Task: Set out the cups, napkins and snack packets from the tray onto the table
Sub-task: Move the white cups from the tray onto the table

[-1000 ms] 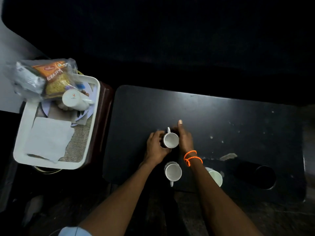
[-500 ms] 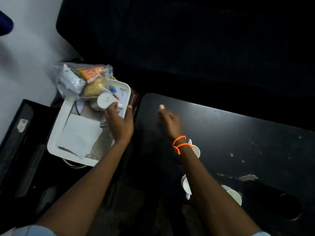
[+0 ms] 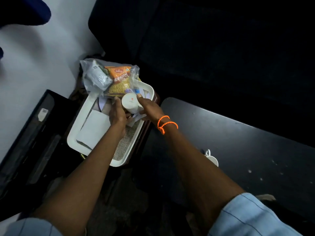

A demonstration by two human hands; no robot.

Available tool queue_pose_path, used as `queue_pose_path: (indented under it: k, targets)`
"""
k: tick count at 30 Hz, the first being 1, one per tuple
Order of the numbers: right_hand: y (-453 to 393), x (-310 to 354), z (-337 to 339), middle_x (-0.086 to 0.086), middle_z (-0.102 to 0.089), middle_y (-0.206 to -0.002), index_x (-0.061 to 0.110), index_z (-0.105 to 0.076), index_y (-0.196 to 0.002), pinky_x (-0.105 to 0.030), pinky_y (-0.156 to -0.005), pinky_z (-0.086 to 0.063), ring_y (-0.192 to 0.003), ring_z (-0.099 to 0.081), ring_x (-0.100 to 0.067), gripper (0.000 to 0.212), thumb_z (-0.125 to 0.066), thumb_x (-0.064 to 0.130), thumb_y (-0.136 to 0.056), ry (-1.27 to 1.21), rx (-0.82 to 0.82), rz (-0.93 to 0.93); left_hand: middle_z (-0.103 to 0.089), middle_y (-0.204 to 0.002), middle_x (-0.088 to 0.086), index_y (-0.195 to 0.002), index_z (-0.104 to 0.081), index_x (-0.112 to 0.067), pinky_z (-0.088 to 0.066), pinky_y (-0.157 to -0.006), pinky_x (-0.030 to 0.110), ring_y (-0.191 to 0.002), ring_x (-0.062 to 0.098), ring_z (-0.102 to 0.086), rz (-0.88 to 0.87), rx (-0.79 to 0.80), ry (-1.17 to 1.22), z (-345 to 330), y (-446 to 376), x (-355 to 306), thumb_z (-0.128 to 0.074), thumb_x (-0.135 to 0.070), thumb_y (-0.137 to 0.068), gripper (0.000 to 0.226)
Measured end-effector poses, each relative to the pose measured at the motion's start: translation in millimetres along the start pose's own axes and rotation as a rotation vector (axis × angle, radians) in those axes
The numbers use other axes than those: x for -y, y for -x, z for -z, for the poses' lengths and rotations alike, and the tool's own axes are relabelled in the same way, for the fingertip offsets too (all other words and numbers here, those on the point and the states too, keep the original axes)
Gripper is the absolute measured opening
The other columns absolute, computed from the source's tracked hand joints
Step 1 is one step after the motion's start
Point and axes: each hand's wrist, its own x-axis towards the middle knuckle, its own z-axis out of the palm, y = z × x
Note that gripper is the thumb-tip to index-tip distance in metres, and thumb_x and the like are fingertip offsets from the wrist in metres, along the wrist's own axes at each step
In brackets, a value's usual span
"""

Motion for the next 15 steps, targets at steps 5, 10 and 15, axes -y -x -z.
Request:
queue_pose_path:
  k: [5,10,15]
  targets:
    - [1,-3,0,-0.003,-0.065,-0.121,0.028,-0.066,-0.117,-0.041,-0.096,-0.055,-0.109,-0.065,-0.022,0.054,-0.042,0.071,-0.093,-0.249,0.002,-0.019,-0.072,-0.12,0.012,-0.122,-0.067,-0.016,-0.061,-0.056,0.031,-0.097,0.029,-0.072,0.079,-0.053,0.247,-5,10,-7,-0.039,-0.065,-0.104,0.06]
    - [16,-28,18,-0.003,-0.068,-0.109,0.01,-0.07,-0.113,-0.032,-0.091,-0.052,-0.102,-0.064,-0.019,0.059,-0.049,0.062,-0.096,-0.589,-0.085,-0.028,-0.072,-0.103,0.013,-0.091,-0.063,-0.015,-0.062,-0.066,0.039,-0.088,0.027,-0.071,0.047,-0.115,0.343,-27,34,-7,-0.056,-0.05,-0.103,0.038]
    - [44,-48,63,-0.015,-0.067,-0.131,0.001,-0.066,-0.126,-0.039,-0.102,-0.048,-0.12,-0.064,-0.027,0.078,-0.045,0.069,-0.093,-0.764,-0.17,0.042,-0.077,-0.1,-0.009,-0.088,-0.058,-0.015,-0.053,-0.107,0.058,-0.115,0.027,-0.068,-0.161,0.062,0.224,-74,64,19,-0.074,-0.013,-0.095,0.017]
